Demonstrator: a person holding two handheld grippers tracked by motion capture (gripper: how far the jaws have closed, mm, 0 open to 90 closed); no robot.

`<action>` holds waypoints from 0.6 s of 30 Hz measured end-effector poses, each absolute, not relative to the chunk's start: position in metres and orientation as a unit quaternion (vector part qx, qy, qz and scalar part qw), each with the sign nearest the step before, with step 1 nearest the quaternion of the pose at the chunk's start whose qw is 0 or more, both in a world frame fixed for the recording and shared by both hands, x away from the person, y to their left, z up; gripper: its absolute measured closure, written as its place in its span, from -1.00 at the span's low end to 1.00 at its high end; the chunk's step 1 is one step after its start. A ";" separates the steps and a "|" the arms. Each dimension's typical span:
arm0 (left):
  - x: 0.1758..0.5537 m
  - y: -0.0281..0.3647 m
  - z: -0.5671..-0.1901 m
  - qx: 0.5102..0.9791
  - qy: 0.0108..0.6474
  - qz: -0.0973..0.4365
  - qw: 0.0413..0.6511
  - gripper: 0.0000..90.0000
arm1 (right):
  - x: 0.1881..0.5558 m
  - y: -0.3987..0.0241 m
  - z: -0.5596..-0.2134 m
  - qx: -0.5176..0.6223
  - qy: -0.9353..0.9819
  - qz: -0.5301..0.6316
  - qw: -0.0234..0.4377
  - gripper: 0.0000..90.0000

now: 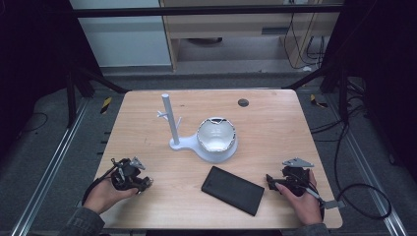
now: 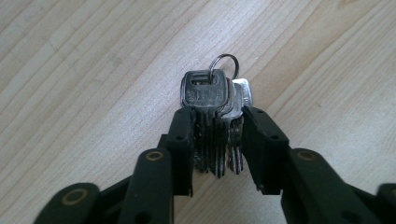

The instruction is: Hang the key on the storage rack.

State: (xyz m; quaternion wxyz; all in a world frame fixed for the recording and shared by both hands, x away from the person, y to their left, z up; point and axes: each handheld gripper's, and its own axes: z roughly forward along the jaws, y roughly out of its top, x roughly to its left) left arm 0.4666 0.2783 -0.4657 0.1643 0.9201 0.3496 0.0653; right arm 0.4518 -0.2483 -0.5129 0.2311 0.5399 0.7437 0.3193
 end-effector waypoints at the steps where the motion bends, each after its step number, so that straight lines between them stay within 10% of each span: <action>1: 0.467 0.278 -0.465 0.921 0.349 0.063 0.162 0.49 | 0.452 -0.248 -0.513 0.540 0.744 0.319 0.231 -0.98; 10: 0.468 0.281 -0.464 0.921 0.352 0.065 0.153 0.80 | 0.451 -0.248 -0.513 0.537 0.746 0.318 0.233 -0.98; 18: 0.467 0.277 -0.465 0.919 0.353 0.101 0.147 0.29 | 0.451 -0.248 -0.513 0.536 0.747 0.319 0.231 -0.99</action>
